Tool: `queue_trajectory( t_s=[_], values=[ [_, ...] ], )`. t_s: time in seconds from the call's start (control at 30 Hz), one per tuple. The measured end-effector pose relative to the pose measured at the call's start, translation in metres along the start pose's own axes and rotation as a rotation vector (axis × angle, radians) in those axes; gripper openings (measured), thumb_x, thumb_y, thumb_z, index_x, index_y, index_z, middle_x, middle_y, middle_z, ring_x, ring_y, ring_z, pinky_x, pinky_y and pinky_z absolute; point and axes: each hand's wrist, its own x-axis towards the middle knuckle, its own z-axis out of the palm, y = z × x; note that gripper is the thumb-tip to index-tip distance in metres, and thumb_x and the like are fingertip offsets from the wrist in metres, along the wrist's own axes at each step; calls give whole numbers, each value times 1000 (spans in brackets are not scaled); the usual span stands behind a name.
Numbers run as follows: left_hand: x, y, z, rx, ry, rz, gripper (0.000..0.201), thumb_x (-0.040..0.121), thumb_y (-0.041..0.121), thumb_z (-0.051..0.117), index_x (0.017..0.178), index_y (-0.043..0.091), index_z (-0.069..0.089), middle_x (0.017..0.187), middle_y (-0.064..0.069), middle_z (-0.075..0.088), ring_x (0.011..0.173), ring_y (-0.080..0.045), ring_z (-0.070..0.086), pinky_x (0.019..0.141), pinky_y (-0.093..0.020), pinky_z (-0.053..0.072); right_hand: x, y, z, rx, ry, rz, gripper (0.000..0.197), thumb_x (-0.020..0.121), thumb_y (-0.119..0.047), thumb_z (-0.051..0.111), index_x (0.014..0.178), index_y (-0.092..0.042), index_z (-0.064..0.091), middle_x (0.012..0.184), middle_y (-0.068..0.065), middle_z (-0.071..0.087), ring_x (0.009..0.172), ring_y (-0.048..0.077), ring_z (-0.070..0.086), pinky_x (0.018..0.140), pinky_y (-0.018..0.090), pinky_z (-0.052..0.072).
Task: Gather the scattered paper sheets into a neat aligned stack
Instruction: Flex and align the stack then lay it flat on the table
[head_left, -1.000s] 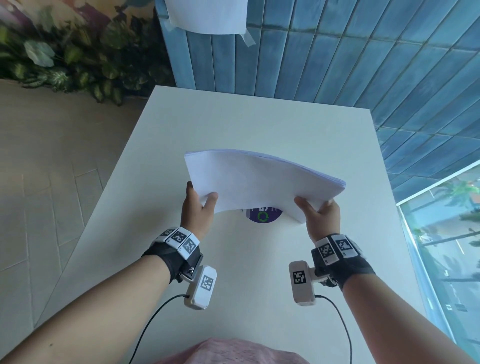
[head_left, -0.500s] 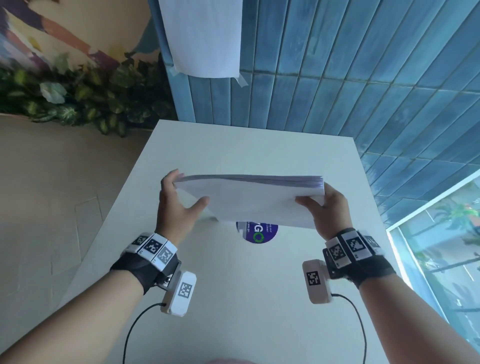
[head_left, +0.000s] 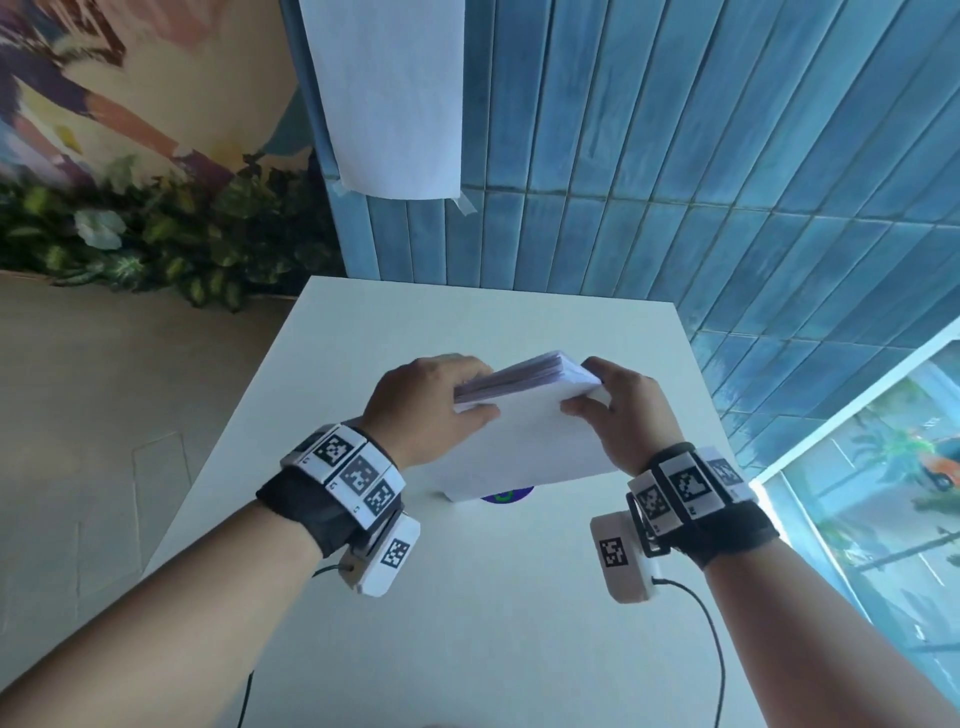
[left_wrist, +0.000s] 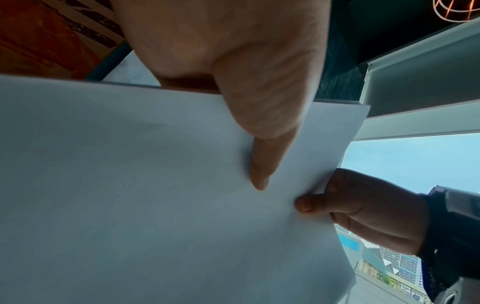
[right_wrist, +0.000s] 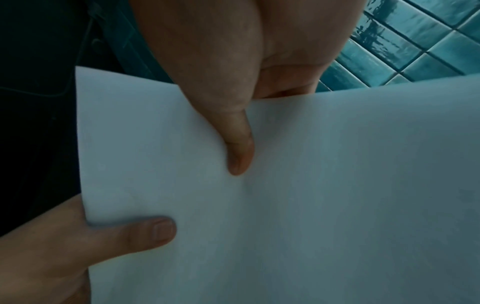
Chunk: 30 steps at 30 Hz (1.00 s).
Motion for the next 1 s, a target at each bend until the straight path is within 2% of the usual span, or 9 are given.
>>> queue_trajectory(
  t_s=[0.13, 0.2, 0.3, 0.43, 0.53, 0.6, 0.73, 0.87, 1.0],
  values=[
    [-4, -2, 2, -88, -69, -9, 19, 82, 37, 72, 71, 22, 67, 52, 11, 46, 61, -22, 46, 59, -27, 31, -4, 0, -6, 2, -16, -9, 16, 78, -17, 67, 73, -26, 54, 63, -5, 56, 62, 20, 49, 55, 24, 35],
    [-3, -4, 0, -174, -82, -63, 26, 79, 35, 76, 65, 16, 66, 51, 7, 46, 56, -21, 43, 56, -28, 32, -6, -4, -11, 22, 1, -15, 28, 75, -19, 70, 64, -33, 48, 60, -10, 53, 58, 9, 46, 51, 14, 31],
    [-3, -7, -7, -330, -146, -228, 31, 73, 34, 82, 62, 10, 66, 57, -1, 56, 53, -16, 48, 55, -27, 36, -7, -5, -18, 73, 68, -1, 25, 66, -35, 78, 63, -32, 53, 63, -13, 59, 60, 0, 52, 52, 15, 34],
    [-8, -22, -13, -608, -153, -367, 20, 71, 26, 85, 82, 11, 77, 85, -3, 78, 77, -19, 74, 73, -31, 56, -10, 13, -24, 130, 197, 127, 46, 53, -54, 82, 84, -28, 62, 83, -13, 66, 79, 10, 62, 65, 30, 50],
    [-16, -33, -5, -751, -148, -430, 16, 72, 21, 84, 86, 18, 77, 90, 7, 79, 85, -10, 74, 79, -29, 55, -18, 28, -13, 340, 257, 228, 79, 51, -47, 87, 119, -30, 50, 111, -11, 59, 93, 8, 61, 72, 25, 50],
    [-22, -41, 10, -800, -167, -488, 20, 71, 22, 85, 87, 16, 77, 93, 4, 79, 90, -12, 74, 86, -34, 56, -24, 37, 3, 511, 204, 330, 90, 56, -38, 88, 131, -25, 39, 116, -5, 55, 92, 6, 62, 77, 27, 50],
    [-35, -60, 44, -933, -186, -674, 51, 55, 37, 91, 96, 9, 76, 103, -8, 77, 101, -28, 72, 97, -52, 52, -35, 68, 44, 725, -42, 524, 65, 71, -21, 80, 126, -10, 49, 104, 14, 69, 88, 24, 70, 74, 38, 57],
    [-42, -74, 73, -1010, -212, -803, 47, 59, 29, 88, 100, 8, 76, 104, -5, 77, 103, -26, 71, 98, -51, 51, -41, 86, 73, 690, -169, 583, 28, 76, -7, 75, 100, -1, 63, 98, 23, 70, 77, 28, 70, 64, 33, 60],
    [-39, -88, 106, -921, -217, -907, 47, 58, 32, 89, 96, 7, 76, 99, -5, 78, 98, -25, 72, 96, -49, 53, -30, 97, 91, 558, -173, 605, 15, 76, -5, 73, 89, -3, 65, 93, 16, 71, 77, 27, 68, 57, 28, 58]
  ],
)
